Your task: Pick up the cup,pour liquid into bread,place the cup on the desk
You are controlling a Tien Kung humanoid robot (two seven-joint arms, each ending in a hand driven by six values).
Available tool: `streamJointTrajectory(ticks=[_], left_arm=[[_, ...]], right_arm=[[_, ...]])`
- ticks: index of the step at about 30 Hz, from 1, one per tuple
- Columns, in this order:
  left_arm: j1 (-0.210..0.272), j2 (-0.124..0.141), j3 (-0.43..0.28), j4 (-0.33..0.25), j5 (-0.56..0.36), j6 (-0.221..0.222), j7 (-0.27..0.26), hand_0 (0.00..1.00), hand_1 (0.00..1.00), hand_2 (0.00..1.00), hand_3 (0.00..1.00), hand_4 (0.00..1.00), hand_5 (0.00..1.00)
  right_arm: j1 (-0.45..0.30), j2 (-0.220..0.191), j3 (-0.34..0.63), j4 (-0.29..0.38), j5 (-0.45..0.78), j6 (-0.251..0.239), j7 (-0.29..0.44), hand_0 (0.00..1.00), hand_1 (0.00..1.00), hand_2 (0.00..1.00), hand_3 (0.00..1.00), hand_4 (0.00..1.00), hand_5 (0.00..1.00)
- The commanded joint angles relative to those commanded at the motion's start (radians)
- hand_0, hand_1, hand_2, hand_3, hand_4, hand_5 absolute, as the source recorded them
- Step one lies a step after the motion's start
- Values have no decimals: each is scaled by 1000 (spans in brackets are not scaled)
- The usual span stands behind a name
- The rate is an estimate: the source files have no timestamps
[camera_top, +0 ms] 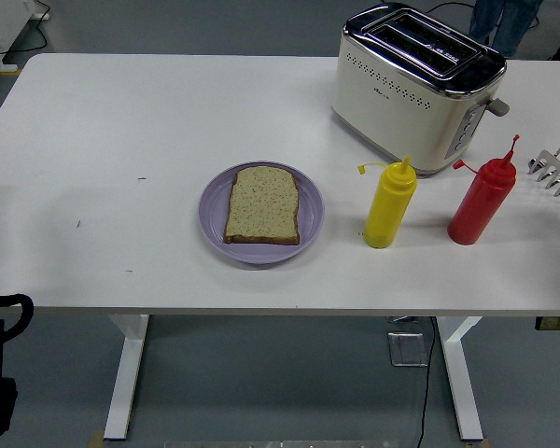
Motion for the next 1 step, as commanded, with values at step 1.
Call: streamJointTrajectory(ticks=[1], left_arm=[[0, 0, 0, 0, 0, 0, 0, 784, 735, 732, 687, 564, 998]], right_arm=[[0, 0, 0, 0, 0, 0, 0, 871, 824, 873, 921, 782, 413]])
